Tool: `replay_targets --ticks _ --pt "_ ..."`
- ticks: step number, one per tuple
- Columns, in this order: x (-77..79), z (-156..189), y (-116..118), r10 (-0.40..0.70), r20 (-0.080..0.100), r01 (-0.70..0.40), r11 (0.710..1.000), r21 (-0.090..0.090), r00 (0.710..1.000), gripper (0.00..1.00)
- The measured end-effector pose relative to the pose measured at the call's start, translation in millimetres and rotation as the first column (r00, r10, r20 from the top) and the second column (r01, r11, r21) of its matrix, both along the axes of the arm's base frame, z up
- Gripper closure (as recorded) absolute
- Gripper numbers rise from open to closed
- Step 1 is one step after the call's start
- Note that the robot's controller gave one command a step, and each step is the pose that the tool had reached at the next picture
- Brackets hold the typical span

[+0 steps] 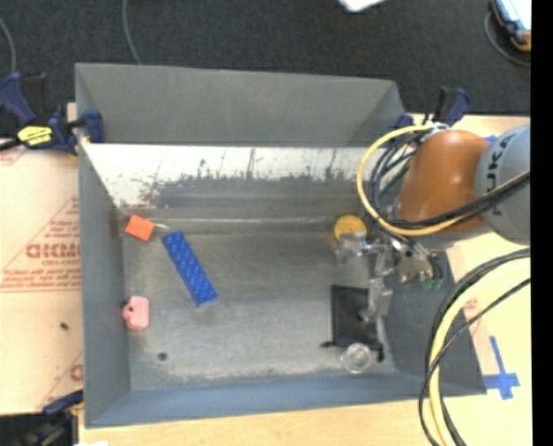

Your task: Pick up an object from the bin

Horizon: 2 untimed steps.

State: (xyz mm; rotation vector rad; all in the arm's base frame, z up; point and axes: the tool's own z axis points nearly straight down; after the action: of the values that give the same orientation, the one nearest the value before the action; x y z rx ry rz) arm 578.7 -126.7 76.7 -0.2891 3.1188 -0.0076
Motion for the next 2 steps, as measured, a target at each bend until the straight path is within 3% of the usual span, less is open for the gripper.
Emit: replay_targets --ticks 1,2 --pt "-24.8 -5.0 -4.7 0.178 0.004 -0.178 0.984 -0.005 0.984 1.0" --pt "-24.8 -5.0 -4.7 0.179 0.004 -0.179 0.984 -0.005 0.984 1.0"
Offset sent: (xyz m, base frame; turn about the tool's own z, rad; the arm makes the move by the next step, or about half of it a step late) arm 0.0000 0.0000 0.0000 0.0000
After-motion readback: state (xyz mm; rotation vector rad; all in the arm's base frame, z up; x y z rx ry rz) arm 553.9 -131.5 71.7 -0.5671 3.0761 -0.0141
